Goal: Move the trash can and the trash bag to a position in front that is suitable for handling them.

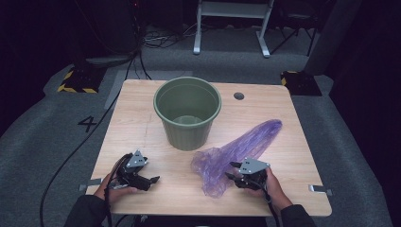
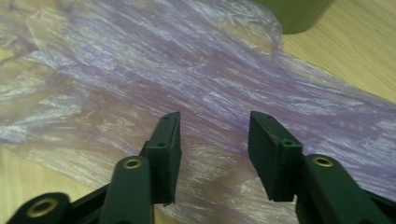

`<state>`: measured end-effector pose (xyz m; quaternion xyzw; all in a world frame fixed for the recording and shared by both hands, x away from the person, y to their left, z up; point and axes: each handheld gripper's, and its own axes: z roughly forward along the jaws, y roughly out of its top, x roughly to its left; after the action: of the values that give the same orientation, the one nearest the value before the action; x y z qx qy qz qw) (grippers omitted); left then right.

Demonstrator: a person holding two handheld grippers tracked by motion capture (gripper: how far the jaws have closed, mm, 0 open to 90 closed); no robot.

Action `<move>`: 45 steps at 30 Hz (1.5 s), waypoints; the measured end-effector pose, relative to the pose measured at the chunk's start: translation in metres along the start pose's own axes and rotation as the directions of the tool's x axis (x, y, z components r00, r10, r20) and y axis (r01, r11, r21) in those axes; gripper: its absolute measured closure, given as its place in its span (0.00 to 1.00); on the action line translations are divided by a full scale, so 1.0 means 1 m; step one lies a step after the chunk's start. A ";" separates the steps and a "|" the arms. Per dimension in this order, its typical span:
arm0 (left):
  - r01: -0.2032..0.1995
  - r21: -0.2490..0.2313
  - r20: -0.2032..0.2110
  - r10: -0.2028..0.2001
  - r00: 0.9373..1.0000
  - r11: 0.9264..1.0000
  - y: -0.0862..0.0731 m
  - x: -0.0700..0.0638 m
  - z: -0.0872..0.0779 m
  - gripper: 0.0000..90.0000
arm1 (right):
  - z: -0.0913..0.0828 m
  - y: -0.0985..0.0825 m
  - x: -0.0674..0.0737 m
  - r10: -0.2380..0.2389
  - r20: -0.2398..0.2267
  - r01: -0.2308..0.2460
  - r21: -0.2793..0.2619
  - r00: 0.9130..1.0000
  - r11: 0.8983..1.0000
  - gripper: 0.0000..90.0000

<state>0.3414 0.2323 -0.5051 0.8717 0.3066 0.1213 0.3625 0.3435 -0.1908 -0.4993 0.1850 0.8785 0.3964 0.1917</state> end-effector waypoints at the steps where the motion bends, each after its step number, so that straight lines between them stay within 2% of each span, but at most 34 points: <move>1: -0.002 0.000 -0.001 0.002 1.000 1.000 0.000 0.000 0.000 0.11 | 0.003 0.002 0.002 0.000 -0.004 0.000 0.007 1.000 1.000 0.63; 6: -0.003 0.000 0.000 0.003 1.000 1.000 0.000 0.000 0.000 0.11 | 0.018 0.014 0.011 0.002 -0.018 -0.001 0.015 1.000 1.000 0.63; 8: -0.002 0.002 -0.004 0.002 1.000 1.000 0.000 0.001 -0.001 0.11 | 0.023 0.018 0.013 0.023 -0.020 -0.022 0.012 1.000 1.000 0.62; 11: 0.031 0.005 -0.037 -0.030 0.999 1.000 0.000 0.004 -0.001 0.11 | 0.028 0.021 0.018 0.037 -0.005 -0.037 0.003 0.999 0.999 0.52; 13: 0.016 0.008 -0.036 -0.016 0.999 1.000 0.001 0.005 0.000 0.10 | 0.030 0.024 0.020 0.040 0.002 -0.040 0.012 0.999 0.999 0.44; 15: 0.009 0.019 -0.043 -0.008 0.999 1.000 0.002 0.008 0.001 0.06 | 0.029 0.025 0.021 0.030 0.000 -0.030 0.014 1.000 0.999 0.39; 17: 0.034 0.029 -0.036 -0.033 0.999 0.999 0.004 0.012 0.004 0.00 | 0.022 0.027 0.020 0.024 0.031 -0.024 0.015 0.999 1.000 0.34; 19: 0.057 0.026 -0.061 -0.055 0.997 0.998 0.005 0.018 0.005 0.00 | 0.009 0.025 0.018 0.055 0.001 -0.055 -0.023 0.998 0.998 0.33; 21: 0.100 0.024 -0.104 -0.097 0.990 0.995 0.006 0.026 0.006 0.00 | -0.003 0.022 0.015 0.071 -0.001 -0.071 -0.042 0.998 0.997 0.30; 22: 0.109 0.023 -0.114 -0.106 0.988 0.994 0.006 0.030 0.006 0.00 | -0.009 0.020 0.013 0.073 0.000 -0.073 -0.052 0.997 0.996 0.31; 25: 0.095 0.026 -0.097 -0.092 0.991 0.995 0.007 0.035 0.007 0.00 | -0.026 0.013 0.002 0.086 0.043 -0.083 -0.068 0.995 0.994 0.34; 26: 0.089 0.027 -0.090 -0.086 0.992 0.996 0.007 0.036 0.007 0.00 | -0.032 0.011 -0.004 0.108 0.050 -0.104 -0.081 0.993 0.991 0.34; 28: 0.063 0.026 -0.066 -0.061 0.996 0.998 0.008 0.039 0.008 0.00 | -0.043 0.005 -0.016 0.156 0.068 -0.147 -0.113 0.985 0.983 0.34; 30: 0.032 0.028 -0.037 -0.031 0.999 0.999 0.009 0.042 0.009 0.00 | -0.052 -0.002 -0.030 0.207 0.106 -0.193 -0.133 0.972 0.972 0.34; 32: 0.004 0.031 -0.006 -0.004 1.000 0.999 0.012 0.047 0.012 0.00 | -0.058 -0.008 -0.044 0.265 0.140 -0.247 -0.135 0.954 0.960 0.34; 35: -0.010 0.029 -0.001 0.010 1.000 1.000 0.018 0.051 0.017 0.00 | -0.065 -0.020 -0.062 0.346 0.201 -0.320 -0.154 0.916 0.935 0.34; 36: -0.019 0.026 0.004 0.019 1.000 0.999 0.019 0.051 0.019 0.00 | -0.066 -0.024 -0.068 0.366 0.210 -0.337 -0.158 0.907 0.928 0.34; 38: -0.011 0.032 0.008 0.011 1.000 0.999 0.024 0.054 0.024 0.00 | -0.067 -0.030 -0.075 0.399 0.215 -0.371 -0.159 0.891 0.915 0.34; 40: -0.011 0.028 0.005 0.011 1.000 1.000 0.029 0.057 0.029 0.00 | -0.066 -0.034 -0.080 0.406 0.228 -0.381 -0.145 0.885 0.913 0.35; 42: -0.017 0.028 0.010 0.016 1.000 0.999 0.036 0.060 0.034 0.01 | -0.064 -0.038 -0.082 0.421 0.225 -0.402 -0.126 0.879 0.907 0.35; 45: -0.029 0.025 0.026 0.028 0.999 0.999 0.045 0.065 0.044 0.02 | -0.061 -0.040 -0.082 0.403 0.238 -0.393 -0.091 0.884 0.915 0.35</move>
<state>0.4315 0.2236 -0.5050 0.8819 0.2910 0.1112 0.3538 0.3773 -0.2930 -0.4771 0.4060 0.7822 0.4183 0.2198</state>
